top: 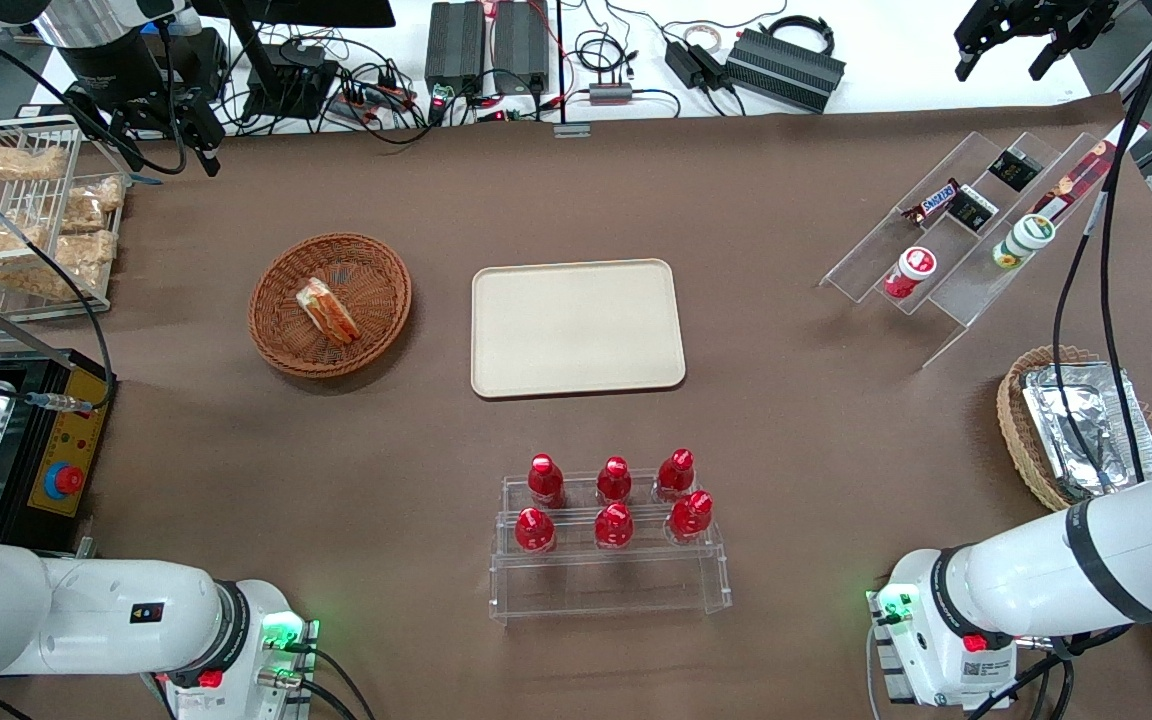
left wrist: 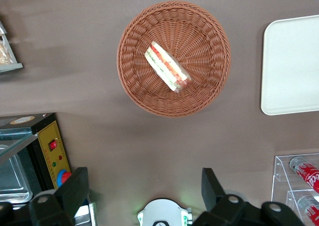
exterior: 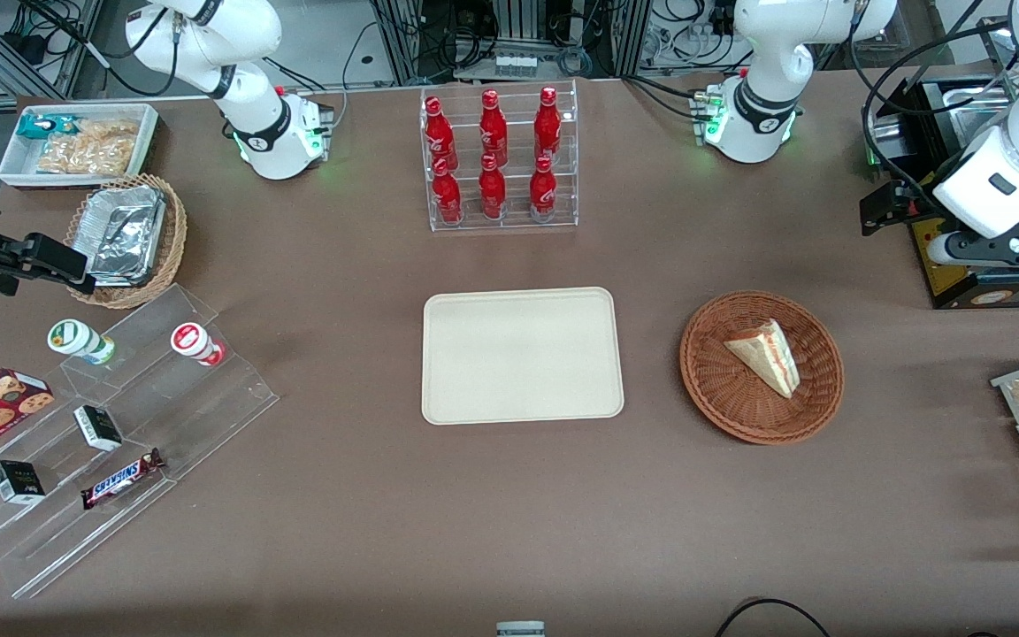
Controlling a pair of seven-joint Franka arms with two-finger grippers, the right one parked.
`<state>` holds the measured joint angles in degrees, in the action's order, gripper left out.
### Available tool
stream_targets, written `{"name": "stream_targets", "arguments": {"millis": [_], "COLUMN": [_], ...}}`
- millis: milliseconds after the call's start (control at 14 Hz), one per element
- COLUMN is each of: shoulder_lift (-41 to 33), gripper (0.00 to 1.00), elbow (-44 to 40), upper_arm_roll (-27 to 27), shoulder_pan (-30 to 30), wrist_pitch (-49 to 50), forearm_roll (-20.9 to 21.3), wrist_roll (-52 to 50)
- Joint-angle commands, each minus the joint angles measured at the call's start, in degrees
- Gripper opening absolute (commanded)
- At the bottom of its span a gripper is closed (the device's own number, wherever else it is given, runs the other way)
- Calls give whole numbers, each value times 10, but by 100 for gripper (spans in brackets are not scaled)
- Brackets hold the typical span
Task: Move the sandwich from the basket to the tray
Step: 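Move the left gripper over the wrapped sandwich in the wicker basket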
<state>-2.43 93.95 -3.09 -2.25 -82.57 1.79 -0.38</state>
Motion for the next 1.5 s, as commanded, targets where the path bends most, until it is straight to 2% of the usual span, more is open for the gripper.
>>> {"name": "stream_targets", "arguments": {"millis": [0, 500, 857, 1286, 1429], "shoulder_lift": [7, 68, 66, 65, 58], "gripper": [100, 100, 100, 100, 100], "elbow": [-9, 26, 180, 296, 344], "upper_arm_roll": [-5, -6, -8, -9, -9], "shoulder_pan": [6, 4, 0, -1, -1], "wrist_pitch": [-7, -21, -200, -382, -456], "forearm_roll": [11, 0, 0, -1, -1], "wrist_roll": [5, -1, -14, -119, -183]}}
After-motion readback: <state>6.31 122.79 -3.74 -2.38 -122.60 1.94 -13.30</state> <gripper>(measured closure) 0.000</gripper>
